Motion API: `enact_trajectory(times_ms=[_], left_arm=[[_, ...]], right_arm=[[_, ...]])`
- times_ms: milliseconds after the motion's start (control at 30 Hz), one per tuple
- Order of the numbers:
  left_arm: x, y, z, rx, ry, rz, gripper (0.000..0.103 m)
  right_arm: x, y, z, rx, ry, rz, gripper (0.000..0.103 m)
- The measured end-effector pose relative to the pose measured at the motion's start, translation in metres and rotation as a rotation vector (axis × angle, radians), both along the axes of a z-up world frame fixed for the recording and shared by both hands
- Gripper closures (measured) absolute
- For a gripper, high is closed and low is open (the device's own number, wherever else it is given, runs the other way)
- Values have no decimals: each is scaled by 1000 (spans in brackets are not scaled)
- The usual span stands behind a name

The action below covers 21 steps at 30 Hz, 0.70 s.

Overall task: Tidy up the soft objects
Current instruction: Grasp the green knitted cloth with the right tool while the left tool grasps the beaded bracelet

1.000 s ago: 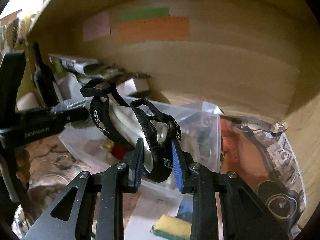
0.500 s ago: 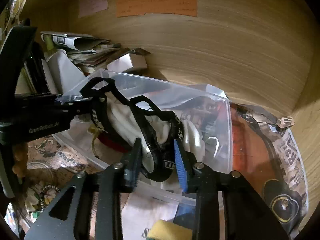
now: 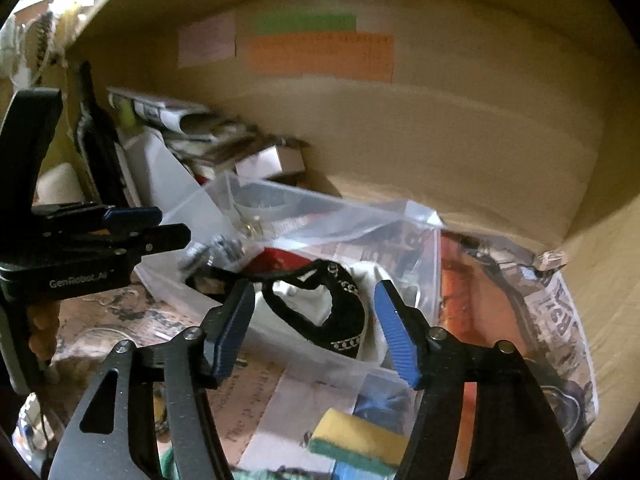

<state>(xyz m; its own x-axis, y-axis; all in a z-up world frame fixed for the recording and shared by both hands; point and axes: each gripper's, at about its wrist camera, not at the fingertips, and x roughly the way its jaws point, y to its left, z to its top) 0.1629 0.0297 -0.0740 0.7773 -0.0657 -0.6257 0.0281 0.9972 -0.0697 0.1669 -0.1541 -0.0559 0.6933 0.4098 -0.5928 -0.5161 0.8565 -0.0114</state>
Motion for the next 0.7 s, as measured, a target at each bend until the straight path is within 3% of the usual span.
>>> enact_trajectory(times_ms=[167, 333, 500, 700], left_arm=[[-32, 1, 20, 5, -74, -5, 40], [-57, -2, 25, 16, -97, -25, 34], [-70, -10, 12, 26, -66, -60, 24], [-79, -24, -22, 55, 33, -108, 23]], right_arm=[[-25, -10, 20, 39, -61, -4, 33], [-48, -18, 26, 73, -85, -5, 26], [-67, -21, 15, 77, -55, -2, 26], [-83, -21, -9, 70, 21, -3, 26]])
